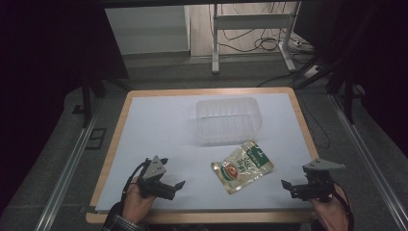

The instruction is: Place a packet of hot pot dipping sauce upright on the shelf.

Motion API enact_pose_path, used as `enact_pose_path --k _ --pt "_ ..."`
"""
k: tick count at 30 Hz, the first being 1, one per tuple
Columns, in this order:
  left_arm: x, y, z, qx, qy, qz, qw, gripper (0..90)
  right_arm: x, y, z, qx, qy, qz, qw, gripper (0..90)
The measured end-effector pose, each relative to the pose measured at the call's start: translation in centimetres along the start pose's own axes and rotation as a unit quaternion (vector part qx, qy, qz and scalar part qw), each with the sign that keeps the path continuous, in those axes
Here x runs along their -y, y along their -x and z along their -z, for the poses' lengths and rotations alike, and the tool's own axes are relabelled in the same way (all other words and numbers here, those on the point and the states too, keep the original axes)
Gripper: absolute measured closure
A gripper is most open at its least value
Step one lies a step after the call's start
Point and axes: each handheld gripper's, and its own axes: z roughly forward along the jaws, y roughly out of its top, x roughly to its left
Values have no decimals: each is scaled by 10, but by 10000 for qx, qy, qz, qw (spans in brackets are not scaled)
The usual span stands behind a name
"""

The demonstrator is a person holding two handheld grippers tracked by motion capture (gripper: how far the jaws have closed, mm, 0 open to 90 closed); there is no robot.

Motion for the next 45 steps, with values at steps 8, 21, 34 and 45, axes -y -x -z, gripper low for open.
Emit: enact_pose_path --k 8,21,34,45 --pt "0 2 -1 18 -30 -46 10000 5 4 4 -5 -370 -60 23 9993 1" --pt "-1 3 -2 25 -18 -60 10000 5 4 5 -6 -476 50 -70 9988 0" --pt "-2 4 -1 182 58 -3 9998 2 -2 5 -7 -553 341 39 9979 0" --pt "-2 2 0 270 88 104 9995 3 -10 6 -13 -586 385 129 9975 0"
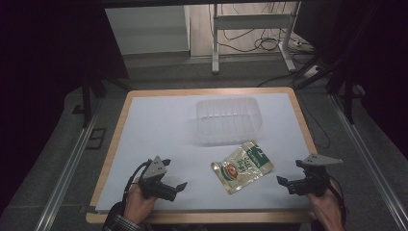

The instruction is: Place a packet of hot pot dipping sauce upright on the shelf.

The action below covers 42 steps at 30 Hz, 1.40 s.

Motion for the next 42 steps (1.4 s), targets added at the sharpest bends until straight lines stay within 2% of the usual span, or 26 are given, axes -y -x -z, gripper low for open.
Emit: enact_pose_path --k 9,10,16,23,34,39,42 --pt "1 1 -3 -102 -99 -125 9998 0 -4 1 -5 -80 42 14 10000 0" --pt "1 1 -3 -107 -85 -128 9998 0 -5 3 -7 -195 78 -27 9998 0" --pt "1 1 -2 -98 -50 -92 9999 0 -8 7 -12 -351 101 -150 9992 0" --pt "0 0 0 -44 43 -52 10000 0 -13 8 -17 -323 66 -138 9994 0" --pt "1 -1 0 -16 101 -72 9999 0 -23 7 -31 -317 16 -20 9995 0" --pt "2 -2 -1 42 125 -57 9999 0 -30 4 -41 -305 -104 108 9994 0" --pt "2 -3 1 -27 261 -95 9996 0 -33 4 -52 -344 -229 169 9990 0"
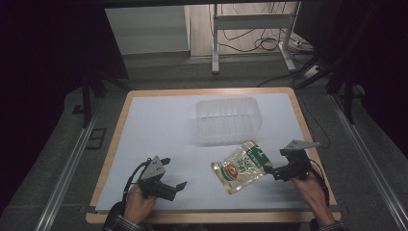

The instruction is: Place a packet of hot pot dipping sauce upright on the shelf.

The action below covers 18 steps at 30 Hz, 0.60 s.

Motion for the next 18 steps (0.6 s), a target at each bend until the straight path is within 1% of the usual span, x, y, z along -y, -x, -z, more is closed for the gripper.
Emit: enact_pose_path --k 3,4,6,7,8,9,11,12,14,15,18 --pt "0 0 1 -24 62 -20 10000 0 -1 1 -4 -39 -52 22 10000 0" --pt "0 -1 1 -42 81 -39 10000 0 -2 2 -8 -121 -95 -27 9999 0" --pt "1 0 0 -112 74 -226 9997 0 -3 2 -11 -195 -110 -76 9997 0" --pt "0 0 0 -152 -38 -234 9996 0 -3 3 -12 -204 -119 -89 9997 0" --pt "0 0 0 -152 -38 -234 9996 0 -3 3 -12 -204 -119 -89 9997 0" --pt "1 0 -1 -176 -87 -257 9995 0 -5 4 -15 -240 -133 -101 9996 0" --pt "1 -1 -1 -169 -87 -248 9995 0 -5 4 -17 -263 -151 -121 9995 0" --pt "1 -1 0 -159 -58 -232 9996 0 -7 4 -20 -302 -238 -146 9992 0" --pt "1 -1 0 -142 -13 -241 9996 0 -8 3 -22 -225 -302 -62 9993 0" --pt "0 0 0 -129 7 -242 9996 0 -9 3 -24 -200 -339 -69 9992 0" --pt "0 0 1 -94 80 -243 9996 0 -12 5 -28 -267 -386 -235 9986 15"
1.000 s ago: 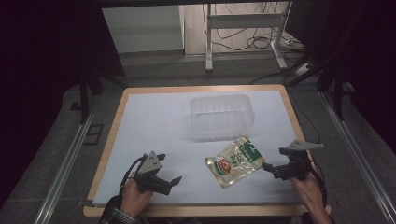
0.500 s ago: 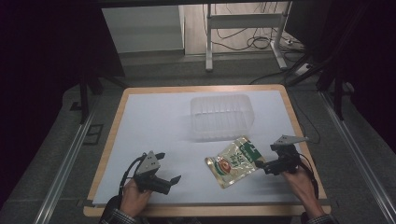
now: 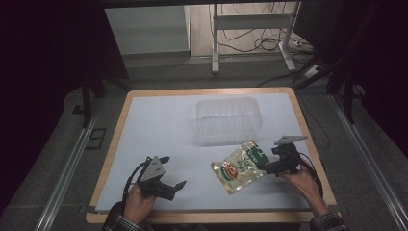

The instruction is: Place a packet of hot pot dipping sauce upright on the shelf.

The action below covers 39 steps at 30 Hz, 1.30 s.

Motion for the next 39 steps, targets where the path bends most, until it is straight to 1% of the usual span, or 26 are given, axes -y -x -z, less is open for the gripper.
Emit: enact_pose_path --k 2,5,8,9,12,13,14,15,16,17,18,19,20,21,22,23,26,27,28,29,33,34,35,36,37,39 --pt "0 0 1 8 58 22 10000 0 -2 1 -3 -87 -68 -11 9999 14" --pt "-1 0 2 38 122 76 9999 0 -3 1 -5 -99 -138 -30 9999 18" --pt "-1 -1 3 84 161 182 9997 0 -6 2 -8 -150 -185 -99 9997 37" --pt "-2 -1 4 127 205 214 9995 0 -8 2 -12 -70 -289 -45 9995 77" --pt "-2 -1 4 160 252 227 9993 0 -10 3 -14 -54 -378 -72 9992 112" --pt "-3 0 4 172 297 182 9992 0 -12 5 -16 -109 -435 -106 9989 158" --pt "-3 0 4 172 297 182 9992 0 -12 5 -16 -109 -435 -106 9989 158" --pt "-3 1 4 175 335 149 9992 0 -14 7 -18 -187 -464 -144 9986 215" --pt "-3 1 4 175 335 149 9992 0 -14 7 -18 -187 -464 -144 9986 215" --pt "-3 1 4 185 354 131 9991 0 -16 7 -19 -229 -475 -177 9985 246" --pt "-4 2 5 193 385 124 9990 0 -19 8 -21 -302 -518 -241 9979 320" --pt "-4 2 5 193 385 124 9990 0 -20 9 -22 -330 -534 -232 9978 353" --pt "-4 2 5 192 382 125 9990 0 -20 9 -22 -330 -534 -232 9978 353" --pt "-4 2 5 208 366 143 9990 0 -22 9 -25 -426 -582 -247 9971 424" --pt "-4 2 5 208 366 143 9990 0 -22 9 -25 -426 -582 -247 9971 424" --pt "-4 2 4 196 311 171 9992 0 -24 9 -28 -425 -639 -198 9969 471" --pt "-4 1 3 204 199 221 9993 0 -27 7 -27 -402 -601 -142 9973 550" --pt "-4 1 3 204 199 221 9993 0 -27 7 -27 -402 -601 -142 9973 550" --pt "-4 2 2 194 164 228 9994 0 -29 7 -25 -523 -523 -119 9972 617" --pt "-4 2 2 194 164 228 9994 0 -29 6 -25 -556 -537 -100 9970 638" --pt "-3 0 2 131 77 253 9996 0 -29 -1 -32 -532 -776 173 9954 746" --pt "-3 0 2 125 80 250 9996 0 -29 -3 -34 -449 -854 235 9951 789" --pt "-3 0 3 125 88 255 9996 0 -29 -5 -34 -407 -849 298 9951 845" --pt "-3 0 3 125 88 255 9996 0 -30 -6 -33 -462 -812 286 9952 878" --pt "-3 0 3 115 77 260 9996 0 -31 -7 -32 -461 -792 285 9954 886" --pt "-3 0 2 107 49 249 9996 0 -33 -11 -32 -346 -844 249 9955 889"
